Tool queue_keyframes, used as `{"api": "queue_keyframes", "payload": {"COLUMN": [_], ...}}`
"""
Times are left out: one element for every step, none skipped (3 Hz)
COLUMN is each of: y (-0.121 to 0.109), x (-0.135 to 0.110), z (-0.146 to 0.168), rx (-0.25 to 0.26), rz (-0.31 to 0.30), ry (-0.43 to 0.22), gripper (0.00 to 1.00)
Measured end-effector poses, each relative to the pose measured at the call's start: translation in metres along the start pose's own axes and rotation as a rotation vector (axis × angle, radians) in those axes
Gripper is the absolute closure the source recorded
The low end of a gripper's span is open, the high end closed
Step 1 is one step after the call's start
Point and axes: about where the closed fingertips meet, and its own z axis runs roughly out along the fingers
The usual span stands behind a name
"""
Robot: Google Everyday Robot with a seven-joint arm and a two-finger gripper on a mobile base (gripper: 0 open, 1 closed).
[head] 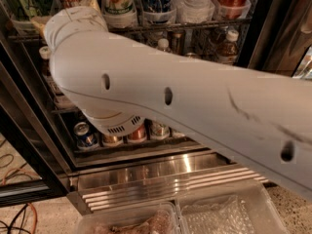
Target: Pick redbull can from top shelf of fridge
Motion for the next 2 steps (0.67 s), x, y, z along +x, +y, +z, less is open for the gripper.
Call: {"api": "queue_keyframes", "payload": {"y": [0.0064,0.0085], "x": [-0.0046,-0.0034], "z": [0.0105,0.0132], "rx": [-0.008,-0.010], "rz": [0.008,0.008], "ry": [-0.015,-0.012], "gripper": [0.32,0.34]}}
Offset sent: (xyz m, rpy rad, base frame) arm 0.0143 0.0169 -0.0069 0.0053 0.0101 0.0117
